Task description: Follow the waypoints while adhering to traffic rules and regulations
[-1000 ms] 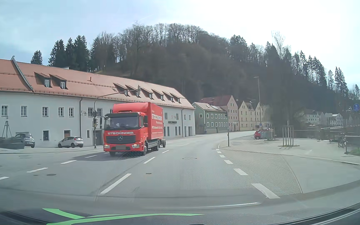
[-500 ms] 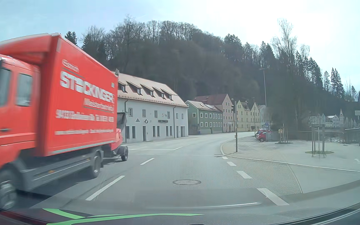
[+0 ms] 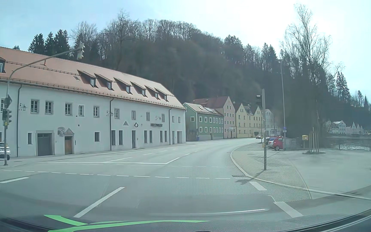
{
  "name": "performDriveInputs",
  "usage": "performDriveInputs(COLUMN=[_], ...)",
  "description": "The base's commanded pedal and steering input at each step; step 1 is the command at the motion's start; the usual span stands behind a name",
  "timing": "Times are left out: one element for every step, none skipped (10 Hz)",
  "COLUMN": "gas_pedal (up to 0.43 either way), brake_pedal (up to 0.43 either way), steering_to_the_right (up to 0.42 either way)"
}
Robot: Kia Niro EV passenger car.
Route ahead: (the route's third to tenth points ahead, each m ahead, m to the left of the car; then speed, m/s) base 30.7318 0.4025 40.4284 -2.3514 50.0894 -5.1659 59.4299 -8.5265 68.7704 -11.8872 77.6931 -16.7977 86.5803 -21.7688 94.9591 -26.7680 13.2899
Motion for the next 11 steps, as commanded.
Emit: performDriveInputs(gas_pedal=[0.079, 0.079, 0.079, 0.079, 0.079, 0.079, 0.079, 0.079, 0.079, 0.079, 0.079], brake_pedal=[0.0, 0.0, 0.0, 0.0, 0.0, 0.0, 0.0, 0.0, 0.0, 0.0, 0.0], steering_to_the_right=[0.024, 0.024, 0.026, 0.029, 0.03, 0.032, 0.032, 0.033, 0.034, 0.035, 0.036])
